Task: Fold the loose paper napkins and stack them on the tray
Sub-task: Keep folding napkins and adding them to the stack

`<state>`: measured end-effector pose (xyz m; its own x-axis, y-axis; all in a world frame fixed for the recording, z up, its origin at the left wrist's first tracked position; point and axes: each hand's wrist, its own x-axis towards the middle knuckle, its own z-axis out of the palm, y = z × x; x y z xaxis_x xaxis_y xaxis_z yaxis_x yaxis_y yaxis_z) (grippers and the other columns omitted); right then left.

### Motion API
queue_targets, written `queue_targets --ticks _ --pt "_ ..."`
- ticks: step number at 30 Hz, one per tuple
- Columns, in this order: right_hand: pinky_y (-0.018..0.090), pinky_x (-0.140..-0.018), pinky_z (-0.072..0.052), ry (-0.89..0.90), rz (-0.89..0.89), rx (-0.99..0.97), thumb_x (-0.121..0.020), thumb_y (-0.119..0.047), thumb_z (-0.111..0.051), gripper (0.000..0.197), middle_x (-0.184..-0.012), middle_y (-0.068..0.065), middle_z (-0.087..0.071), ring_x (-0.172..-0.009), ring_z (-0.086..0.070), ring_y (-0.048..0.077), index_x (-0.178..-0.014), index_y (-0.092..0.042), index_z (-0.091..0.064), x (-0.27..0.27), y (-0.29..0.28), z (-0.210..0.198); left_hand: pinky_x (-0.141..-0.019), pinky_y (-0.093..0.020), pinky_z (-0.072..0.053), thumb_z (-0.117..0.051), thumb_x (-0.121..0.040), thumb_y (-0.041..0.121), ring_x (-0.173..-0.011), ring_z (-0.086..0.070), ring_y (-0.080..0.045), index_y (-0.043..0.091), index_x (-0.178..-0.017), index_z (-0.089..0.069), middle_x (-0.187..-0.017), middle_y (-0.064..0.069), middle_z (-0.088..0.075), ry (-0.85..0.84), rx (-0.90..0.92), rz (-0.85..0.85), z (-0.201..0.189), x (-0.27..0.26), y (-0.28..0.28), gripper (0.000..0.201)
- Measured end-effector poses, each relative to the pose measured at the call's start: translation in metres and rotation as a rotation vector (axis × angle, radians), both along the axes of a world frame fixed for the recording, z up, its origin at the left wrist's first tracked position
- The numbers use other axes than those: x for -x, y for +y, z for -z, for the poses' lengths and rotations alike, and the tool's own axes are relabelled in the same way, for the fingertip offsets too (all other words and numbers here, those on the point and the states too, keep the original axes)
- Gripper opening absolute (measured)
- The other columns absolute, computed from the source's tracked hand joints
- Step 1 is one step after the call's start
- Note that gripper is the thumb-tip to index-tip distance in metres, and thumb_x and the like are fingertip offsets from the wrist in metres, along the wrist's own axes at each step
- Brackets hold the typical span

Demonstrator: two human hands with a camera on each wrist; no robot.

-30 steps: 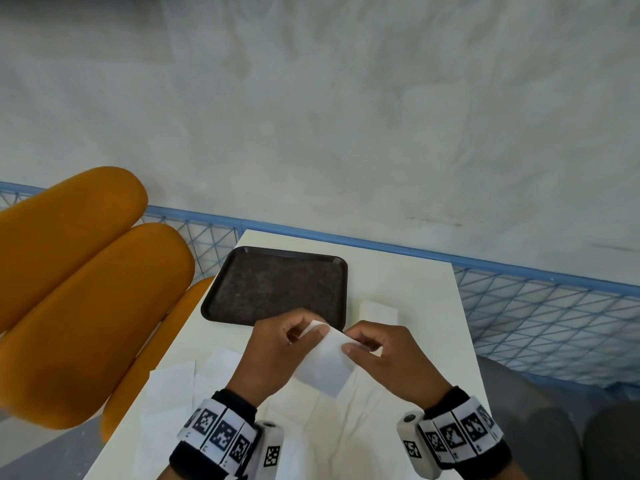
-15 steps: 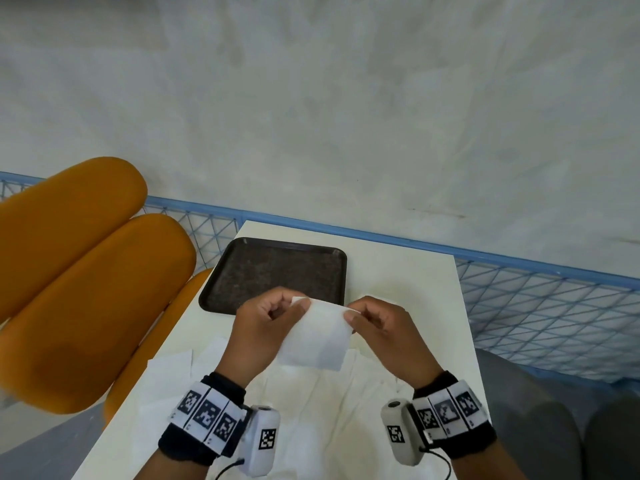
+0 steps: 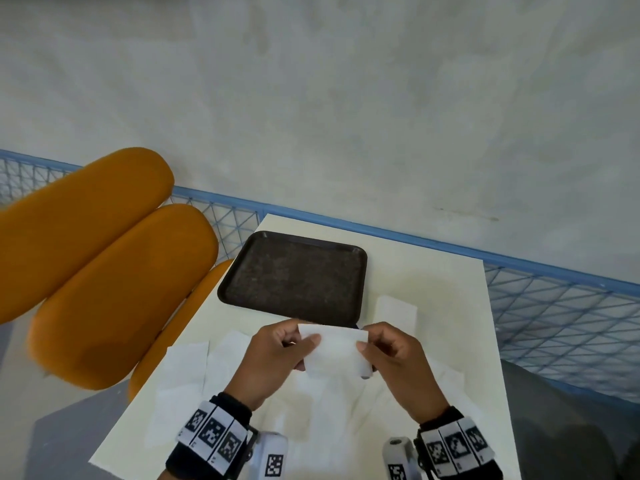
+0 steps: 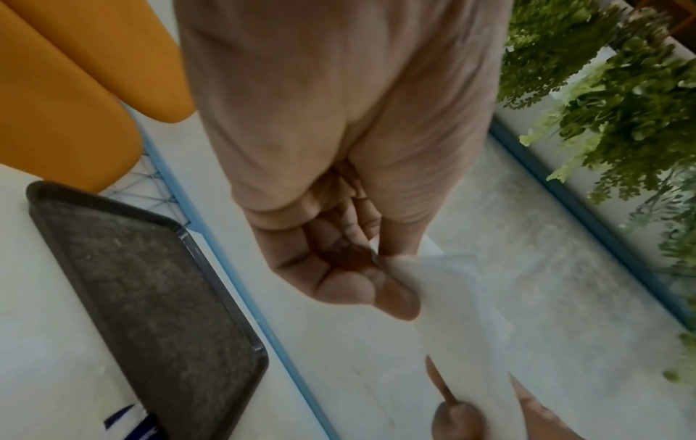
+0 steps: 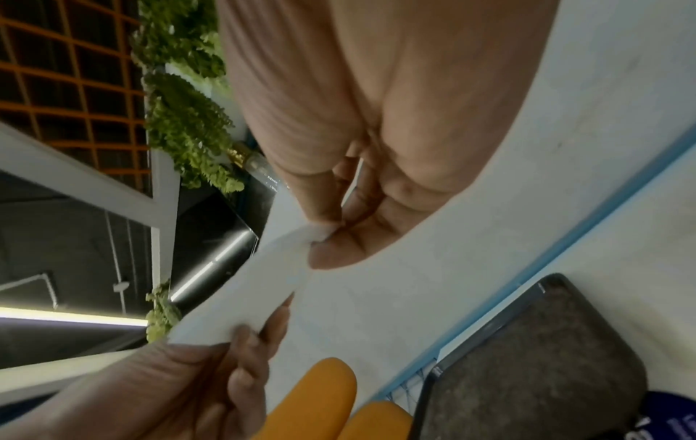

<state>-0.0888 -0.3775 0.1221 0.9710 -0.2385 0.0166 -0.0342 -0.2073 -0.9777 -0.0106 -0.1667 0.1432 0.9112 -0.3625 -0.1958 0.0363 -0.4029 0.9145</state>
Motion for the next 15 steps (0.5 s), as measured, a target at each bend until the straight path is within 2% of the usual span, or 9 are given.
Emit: queue_targets --ticks 3,5,7,9,11,13,15 --pt "0.031 -0.066 -0.056 0.007 0.02 -0.078 -0.091 -0.001 -0.067 0.021 -0.079 0.005 -0.069 -0.069 -0.063 0.017 -0.081 -0.019 -0.072 0.001 -0.008 0.005 -0.073 -0.022 -0.06 -0.068 -0.093 0.036 -0.076 -0.072 -0.01 0.029 -0.098 -0.073 -0.081 0.001 -0.074 0.017 -0.038 0.01 0.005 -0.003 0.001 0.011" --pt "0.033 -0.068 -0.058 0.024 0.045 -0.137 -0.09 0.0 -0.068 0.017 -0.08 0.007 -0.07 -0.07 -0.064 0.018 -0.083 -0.015 -0.072 0.002 -0.011 0.01 -0.068 -0.017 -0.055 -0.068 -0.093 0.034 -0.067 -0.069 -0.006 0.015 -0.089 -0.071 -0.071 0.002 -0.07 0.01 -0.042 -0.016 0.01 -0.002 -0.002 0.019" --pt "0.034 -0.07 -0.058 0.059 0.059 -0.192 -0.089 -0.001 -0.07 0.012 -0.083 0.008 -0.071 -0.072 -0.066 0.019 -0.085 -0.012 -0.073 0.003 -0.015 0.017 -0.066 -0.017 -0.053 -0.069 -0.092 0.031 -0.06 -0.065 -0.004 0.003 -0.082 -0.063 -0.064 0.0 -0.065 0.025 -0.034 -0.027 0.014 -0.002 -0.006 0.03" --pt "0.034 -0.073 -0.059 0.095 0.07 -0.248 -0.089 -0.001 -0.07 0.011 -0.087 0.01 -0.071 -0.076 -0.066 0.019 -0.084 -0.01 -0.073 0.003 -0.019 0.027 -0.067 -0.019 -0.054 -0.069 -0.092 0.027 -0.062 -0.065 -0.004 0.005 -0.083 -0.065 -0.066 -0.001 -0.067 0.054 -0.02 -0.024 0.018 -0.001 -0.009 0.024" --pt "0.035 -0.075 -0.057 0.121 0.099 -0.314 -0.088 0.0 -0.07 0.01 -0.088 0.009 -0.071 -0.076 -0.064 0.02 -0.081 -0.007 -0.072 -0.001 -0.026 0.038 -0.069 -0.022 -0.056 -0.069 -0.093 0.018 -0.069 -0.07 -0.009 0.012 -0.087 -0.073 -0.076 -0.002 -0.074 0.095 0.024 -0.022 0.024 -0.001 -0.008 0.009" --pt "0.034 -0.075 -0.057 0.14 0.16 -0.414 -0.088 0.004 -0.068 0.012 -0.083 0.006 -0.066 -0.072 -0.059 0.019 -0.078 -0.003 -0.068 -0.008 -0.038 0.05 -0.074 -0.027 -0.06 -0.068 -0.092 0.012 -0.077 -0.074 -0.016 0.016 -0.093 -0.077 -0.085 -0.003 -0.077 0.14 0.055 -0.077 0.03 -0.001 0.002 0.009" --pt "0.03 -0.071 -0.058 0.152 0.272 -0.55 -0.089 0.008 -0.065 0.016 -0.076 0.007 -0.061 -0.068 -0.057 0.016 -0.078 -0.003 -0.065 -0.019 -0.057 0.065 -0.077 -0.03 -0.061 -0.069 -0.092 0.012 -0.08 -0.075 -0.018 0.017 -0.094 -0.077 -0.088 -0.003 -0.078 0.186 -0.009 -0.141 0.041 0.0 0.021 0.01"
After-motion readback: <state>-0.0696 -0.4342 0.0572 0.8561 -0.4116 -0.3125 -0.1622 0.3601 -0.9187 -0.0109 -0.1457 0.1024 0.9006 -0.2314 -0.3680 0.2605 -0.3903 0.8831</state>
